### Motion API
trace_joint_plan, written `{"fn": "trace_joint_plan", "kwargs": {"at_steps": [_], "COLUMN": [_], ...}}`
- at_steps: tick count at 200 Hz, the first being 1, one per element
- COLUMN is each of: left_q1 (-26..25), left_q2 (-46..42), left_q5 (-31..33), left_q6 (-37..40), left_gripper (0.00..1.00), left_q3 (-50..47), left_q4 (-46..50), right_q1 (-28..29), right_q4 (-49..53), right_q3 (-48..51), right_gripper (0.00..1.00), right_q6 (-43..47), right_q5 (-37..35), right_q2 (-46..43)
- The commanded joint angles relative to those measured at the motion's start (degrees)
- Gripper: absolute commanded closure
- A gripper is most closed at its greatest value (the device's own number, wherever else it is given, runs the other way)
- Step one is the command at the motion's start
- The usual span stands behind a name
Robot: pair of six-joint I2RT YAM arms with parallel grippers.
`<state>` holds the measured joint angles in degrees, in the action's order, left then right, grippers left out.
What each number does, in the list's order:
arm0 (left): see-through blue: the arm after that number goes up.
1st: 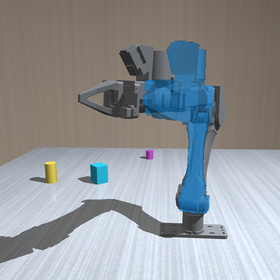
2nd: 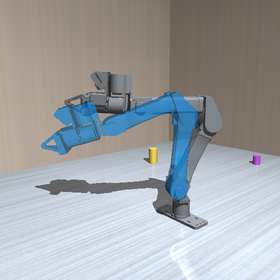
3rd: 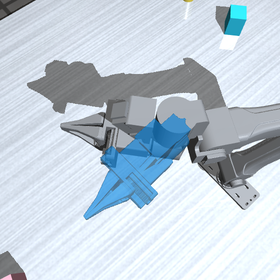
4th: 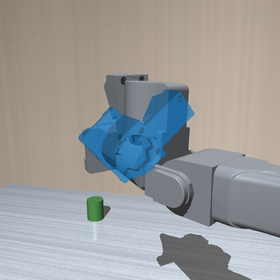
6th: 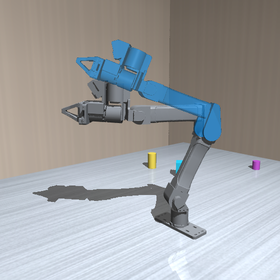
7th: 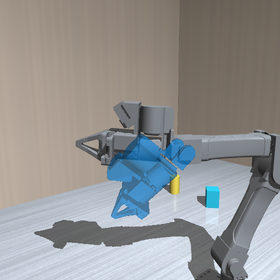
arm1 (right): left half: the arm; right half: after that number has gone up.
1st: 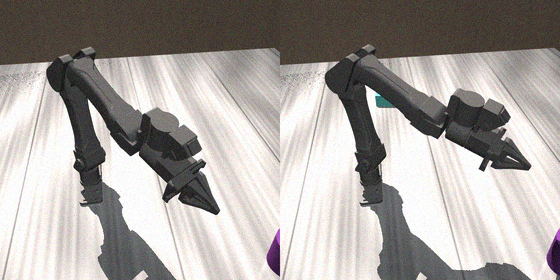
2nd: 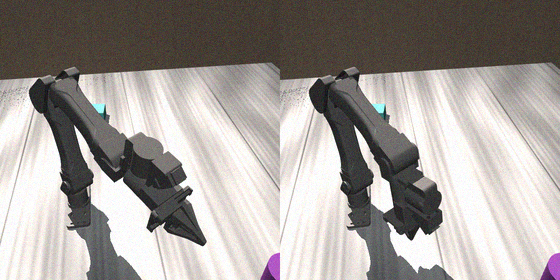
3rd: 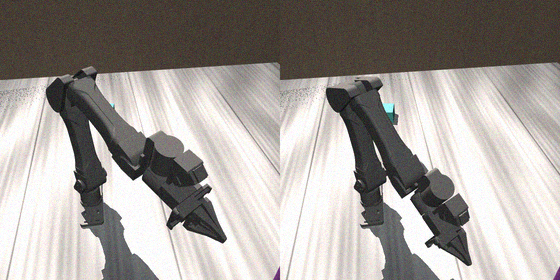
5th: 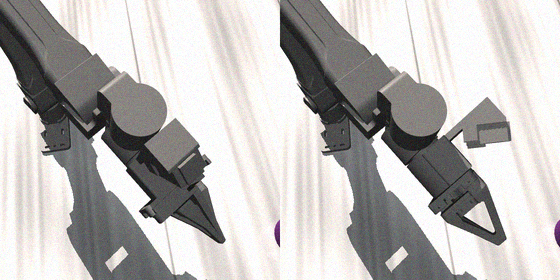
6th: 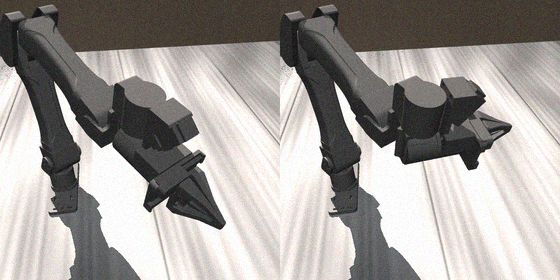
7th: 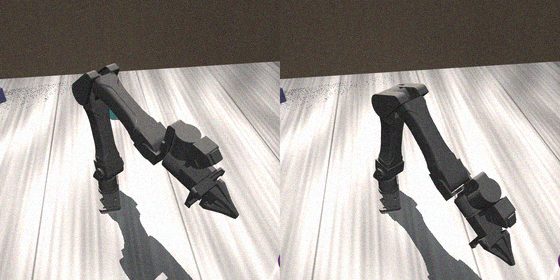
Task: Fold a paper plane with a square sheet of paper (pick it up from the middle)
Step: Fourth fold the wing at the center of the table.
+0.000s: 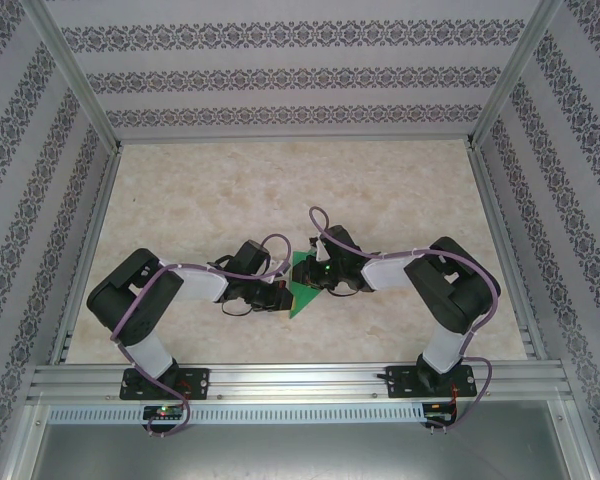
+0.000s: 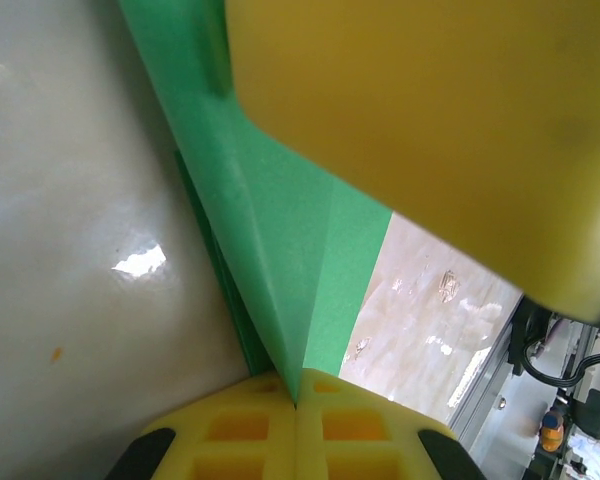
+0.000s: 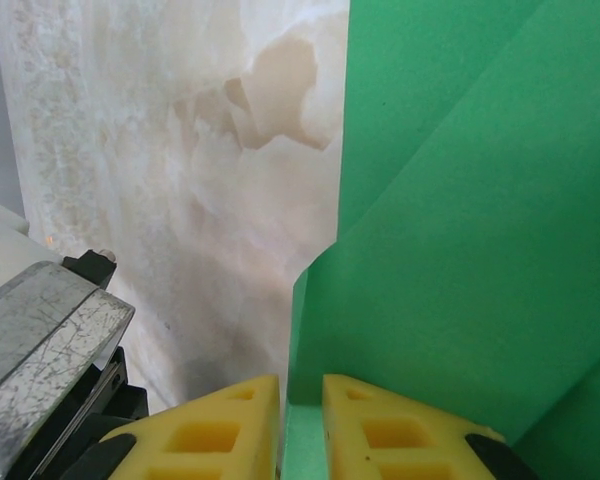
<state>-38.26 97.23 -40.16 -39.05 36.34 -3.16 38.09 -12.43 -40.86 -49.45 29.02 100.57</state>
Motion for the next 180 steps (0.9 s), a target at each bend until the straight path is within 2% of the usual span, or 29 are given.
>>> {"fn": "trace_joint_plan", "kwargs": {"at_steps": [1,50,97,180], "left_q1": [-0.3,0.2,0.6,0.6], "left_q2": [3.7,5.6,6.7,7.3], "left_q5": [1.2,-1.0,-1.1,-0.8], "left_q6": [2.5,3.4,3.2,4.5], "left_gripper": [1.0,1.0,1.0,0.96], "left_q3": [0.0,1.7,2.3,3.2], "left_q4": [1.8,3.8,5.0,6.6], "right_q1": [-0.6,-0.6,-0.5,-0.9], "right_q4": [1.8,3.8,2.9,5.0], "right_q3": [-0.5,-1.3,-2.0,-0.9], "right_gripper": [0.8,0.79,0.78,0.83], "right_q6": [1.0,1.5,1.1,1.0], "right_q5": [-2.6,-2.7,-1.3,-5.3], "right_q2": [-3.6,-5.5,-2.4,2.0]}}
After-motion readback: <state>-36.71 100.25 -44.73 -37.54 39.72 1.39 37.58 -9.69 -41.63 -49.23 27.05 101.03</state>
